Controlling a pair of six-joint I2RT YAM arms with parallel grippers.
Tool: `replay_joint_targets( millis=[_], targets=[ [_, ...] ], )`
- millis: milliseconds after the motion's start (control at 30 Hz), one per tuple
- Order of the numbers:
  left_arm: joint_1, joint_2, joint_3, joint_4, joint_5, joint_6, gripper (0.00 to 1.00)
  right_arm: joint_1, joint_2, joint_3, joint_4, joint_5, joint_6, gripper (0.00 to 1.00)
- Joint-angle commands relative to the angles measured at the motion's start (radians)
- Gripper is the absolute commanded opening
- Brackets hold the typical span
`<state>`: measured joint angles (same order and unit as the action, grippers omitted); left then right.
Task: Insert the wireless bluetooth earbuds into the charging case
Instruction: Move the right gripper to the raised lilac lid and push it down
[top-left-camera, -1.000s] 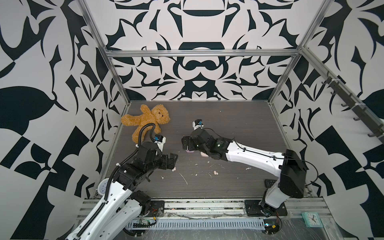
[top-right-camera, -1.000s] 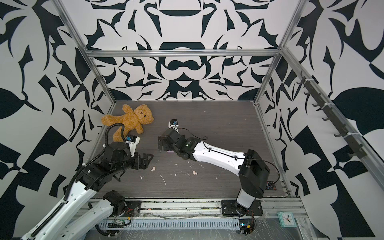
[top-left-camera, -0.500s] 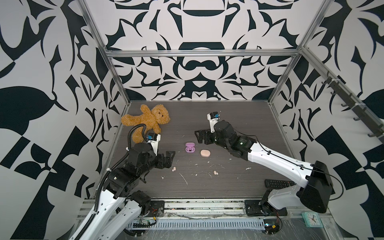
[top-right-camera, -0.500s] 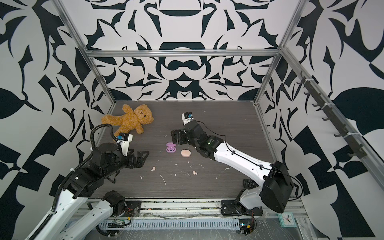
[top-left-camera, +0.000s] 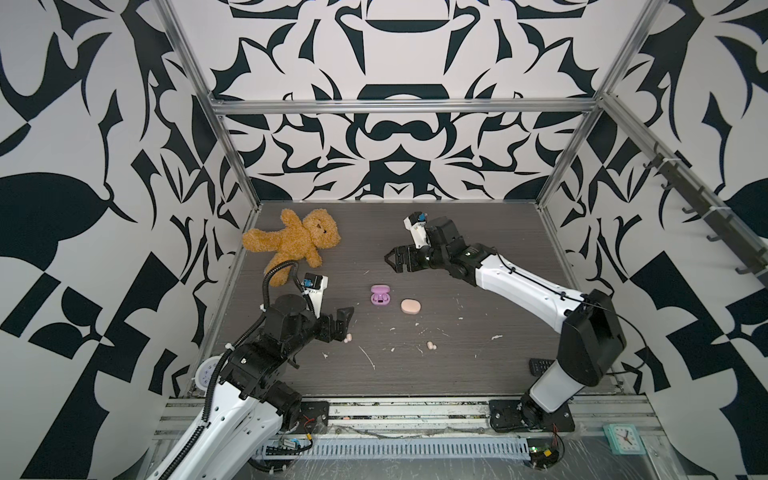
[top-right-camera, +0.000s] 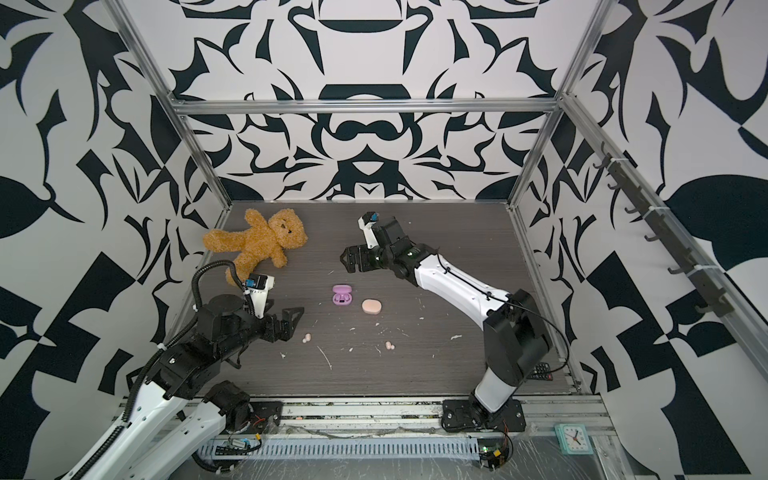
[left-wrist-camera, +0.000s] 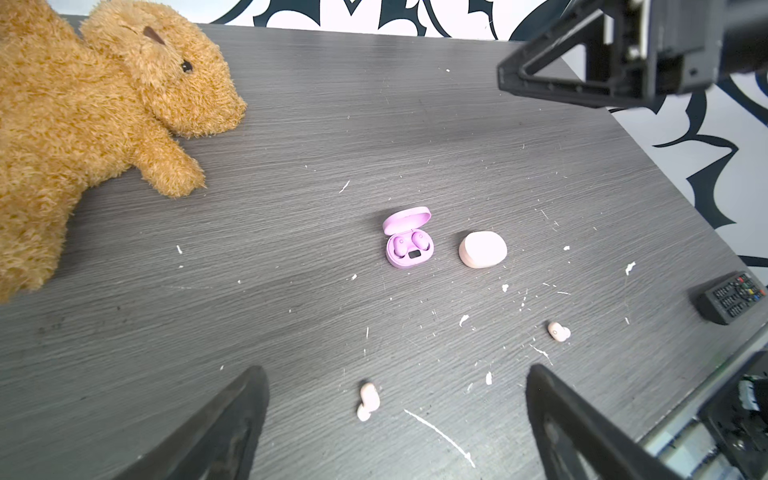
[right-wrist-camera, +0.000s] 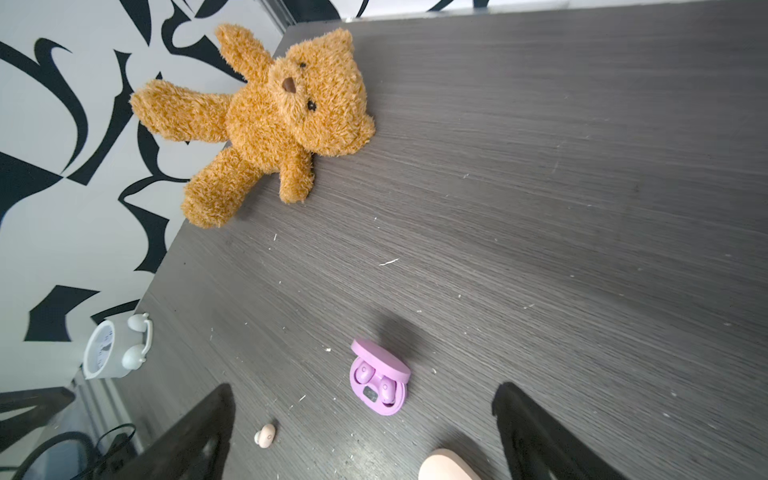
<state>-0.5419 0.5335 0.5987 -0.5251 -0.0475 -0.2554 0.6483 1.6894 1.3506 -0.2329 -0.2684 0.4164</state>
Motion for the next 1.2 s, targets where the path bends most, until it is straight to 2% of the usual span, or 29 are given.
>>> replay_joint_targets(
  millis=[0,267,500,1167],
  targets=[
    [-0.001,-0.034,-0.041,0.074,0.004,0.019,0.99,-0.004,0.067,0.106,-0.07,-0.149,-0.003,0.99],
    [-0.001,-0.07,-0.077,0.101,0.003,0.028,0.99,-0.004,0.245,0.217,-0.12,-0.27,0.016,0.99],
    [-0.003,-0.043,-0.08,0.107,0.018,0.028,0.99,-0.003,0.323,0.231,-0.071,-0.36,0.039,0.99],
    [-0.013,-0.04,-0.085,0.111,0.028,0.038,0.99,0.017,0.352,0.223,-0.049,-0.419,0.062,0.99]
  ],
)
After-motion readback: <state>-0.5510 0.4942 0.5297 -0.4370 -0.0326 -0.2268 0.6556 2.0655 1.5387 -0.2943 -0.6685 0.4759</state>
